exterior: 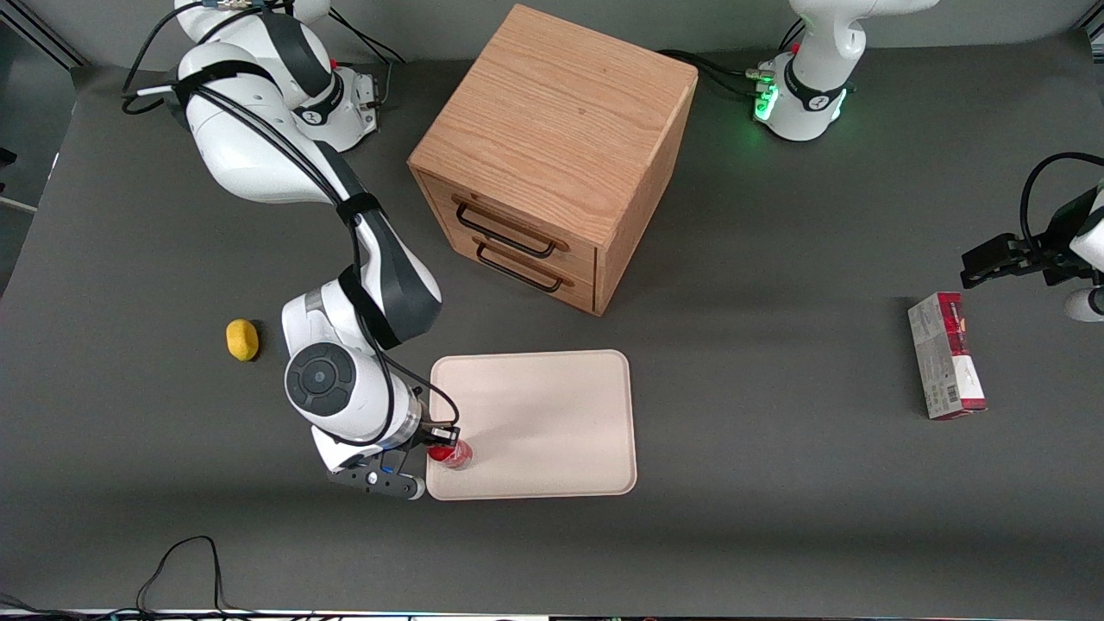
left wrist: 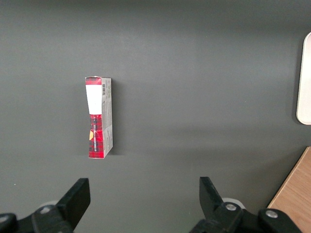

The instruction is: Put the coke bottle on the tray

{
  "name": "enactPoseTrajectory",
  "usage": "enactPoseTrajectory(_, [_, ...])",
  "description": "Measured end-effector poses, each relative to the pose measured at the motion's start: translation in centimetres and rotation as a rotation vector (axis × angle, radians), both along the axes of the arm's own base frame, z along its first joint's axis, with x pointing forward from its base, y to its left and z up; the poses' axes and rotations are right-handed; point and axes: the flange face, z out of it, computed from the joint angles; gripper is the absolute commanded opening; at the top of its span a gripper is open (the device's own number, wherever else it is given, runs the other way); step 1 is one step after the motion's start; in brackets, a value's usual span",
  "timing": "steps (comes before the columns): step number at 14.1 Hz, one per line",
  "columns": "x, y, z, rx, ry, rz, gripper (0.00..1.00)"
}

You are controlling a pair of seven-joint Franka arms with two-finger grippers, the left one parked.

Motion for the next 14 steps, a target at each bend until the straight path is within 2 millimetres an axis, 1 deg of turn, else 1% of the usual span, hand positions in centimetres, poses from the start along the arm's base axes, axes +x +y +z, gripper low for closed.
enactPoseTrajectory(3, [0.10,0.06,0.48,0.004,-0.009,-0.008,1.00])
enactPoseTrajectory(14, [0.10,0.06,0.48,0.005,-0.009,-0.015,1.00])
